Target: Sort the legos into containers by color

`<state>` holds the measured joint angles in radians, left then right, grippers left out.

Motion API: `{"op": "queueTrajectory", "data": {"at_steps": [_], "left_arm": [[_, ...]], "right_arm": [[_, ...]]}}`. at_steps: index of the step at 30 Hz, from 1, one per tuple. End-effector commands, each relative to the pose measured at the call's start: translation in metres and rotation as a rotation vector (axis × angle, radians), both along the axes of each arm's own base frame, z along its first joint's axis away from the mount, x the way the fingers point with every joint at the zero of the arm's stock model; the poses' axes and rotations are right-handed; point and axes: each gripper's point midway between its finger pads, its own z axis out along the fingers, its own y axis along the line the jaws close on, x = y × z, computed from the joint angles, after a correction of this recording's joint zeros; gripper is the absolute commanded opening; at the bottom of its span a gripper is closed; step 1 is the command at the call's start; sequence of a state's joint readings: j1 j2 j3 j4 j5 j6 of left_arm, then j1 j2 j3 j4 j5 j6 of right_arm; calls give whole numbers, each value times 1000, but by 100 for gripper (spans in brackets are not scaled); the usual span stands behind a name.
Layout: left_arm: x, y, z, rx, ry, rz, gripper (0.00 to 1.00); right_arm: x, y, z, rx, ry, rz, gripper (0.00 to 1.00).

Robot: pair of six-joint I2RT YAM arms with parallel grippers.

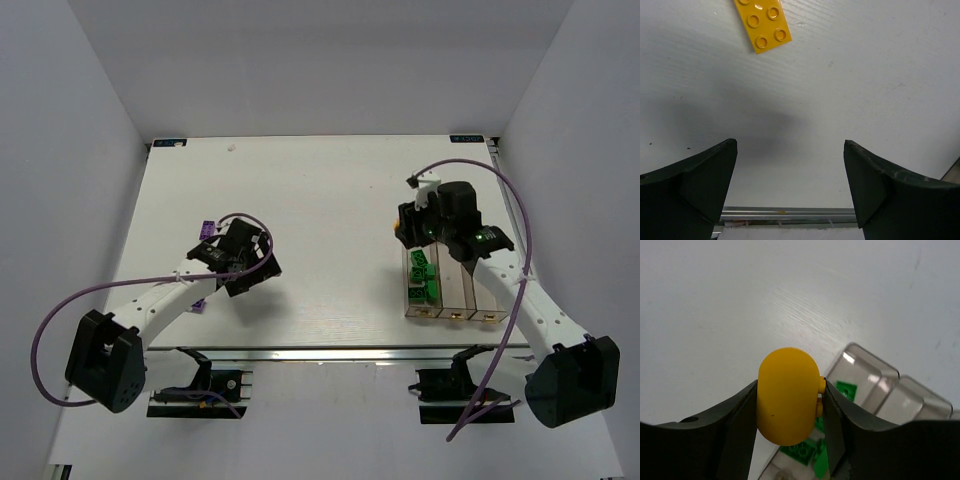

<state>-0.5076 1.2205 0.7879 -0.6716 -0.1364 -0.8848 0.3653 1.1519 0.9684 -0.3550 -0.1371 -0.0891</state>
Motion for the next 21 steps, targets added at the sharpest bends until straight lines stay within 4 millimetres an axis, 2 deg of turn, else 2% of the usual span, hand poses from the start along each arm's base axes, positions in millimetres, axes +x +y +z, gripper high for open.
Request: {"op": "queueTrajectory", "data": {"at_steps": [1,2,6,16,21], "left_arm": [[19,-12,19,-29,-75,-57,97],[21,-14,19,-31,-77,-64,97],[30,-17,15,-4,-74,-100,98],[41,-19,17,24,-82,-113,98],[43,-18,27,11,-113,-97,98]], "right_arm": [[-8,-38,-11,-27,53,-174,0],[-11,-46,-22,-39,72,-209,0],[-14,-83,-44,-60,130,-358,0],[-13,-123,-75,-105,242,-495,0],[-14,-136,-88,-121,275,-527,0]]}}
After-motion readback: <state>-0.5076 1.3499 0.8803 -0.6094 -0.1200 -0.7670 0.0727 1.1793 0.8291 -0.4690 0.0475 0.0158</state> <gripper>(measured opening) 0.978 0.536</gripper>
